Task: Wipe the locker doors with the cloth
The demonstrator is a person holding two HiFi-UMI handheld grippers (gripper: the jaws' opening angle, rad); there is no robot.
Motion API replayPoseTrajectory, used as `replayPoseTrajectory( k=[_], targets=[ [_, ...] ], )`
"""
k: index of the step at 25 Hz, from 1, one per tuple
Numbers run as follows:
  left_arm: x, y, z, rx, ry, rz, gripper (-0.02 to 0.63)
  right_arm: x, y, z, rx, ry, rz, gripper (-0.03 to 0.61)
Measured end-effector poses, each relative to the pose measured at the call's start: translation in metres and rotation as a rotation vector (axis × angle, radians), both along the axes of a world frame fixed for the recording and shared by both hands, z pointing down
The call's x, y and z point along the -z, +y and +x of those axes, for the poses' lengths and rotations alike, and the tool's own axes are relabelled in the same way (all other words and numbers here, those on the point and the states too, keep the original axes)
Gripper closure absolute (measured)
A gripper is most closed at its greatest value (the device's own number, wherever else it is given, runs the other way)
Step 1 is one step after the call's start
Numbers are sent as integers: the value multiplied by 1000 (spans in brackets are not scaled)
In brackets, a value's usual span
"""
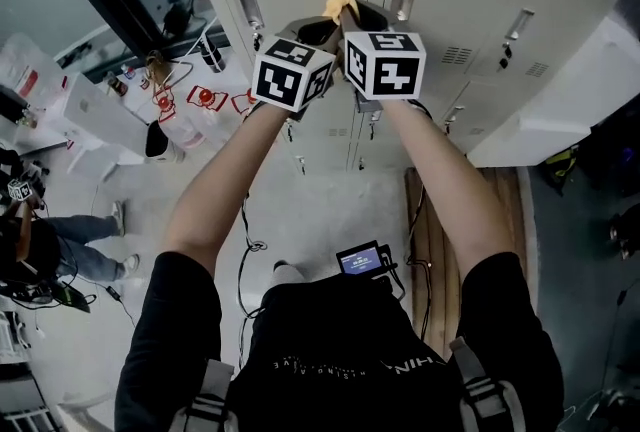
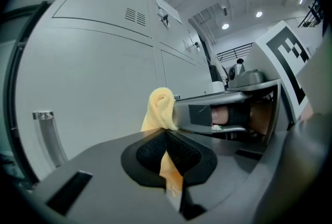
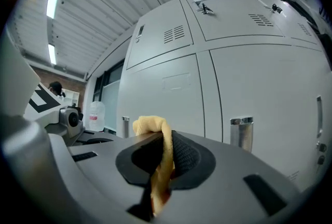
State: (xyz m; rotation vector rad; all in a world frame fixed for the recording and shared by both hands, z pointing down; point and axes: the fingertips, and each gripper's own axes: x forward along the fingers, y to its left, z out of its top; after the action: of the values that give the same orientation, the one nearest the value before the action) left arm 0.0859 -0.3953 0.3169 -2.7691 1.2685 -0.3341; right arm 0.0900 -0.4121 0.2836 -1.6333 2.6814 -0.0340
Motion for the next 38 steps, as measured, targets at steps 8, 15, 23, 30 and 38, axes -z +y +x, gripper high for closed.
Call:
replayPoseTrajectory(
  k=[8, 15, 23, 30, 38],
  targets=[
    [-41, 3, -63, 95, -3, -54, 594, -42, 0, -64, 84, -2, -70, 528],
    [-69, -14, -124, 124, 25, -102, 594, -71, -18, -126, 104, 30, -114, 528],
    [-91, -25, -156, 111, -15, -111, 594, -90, -36, -165, 115, 94, -120, 528],
    [-98, -33, -158, 84, -1, -124, 594, -101, -47, -167, 99, 102, -132, 528],
    [-102, -33, -156, 69, 6, -133, 594, -103, -48, -167, 99, 119, -120, 528]
  ],
)
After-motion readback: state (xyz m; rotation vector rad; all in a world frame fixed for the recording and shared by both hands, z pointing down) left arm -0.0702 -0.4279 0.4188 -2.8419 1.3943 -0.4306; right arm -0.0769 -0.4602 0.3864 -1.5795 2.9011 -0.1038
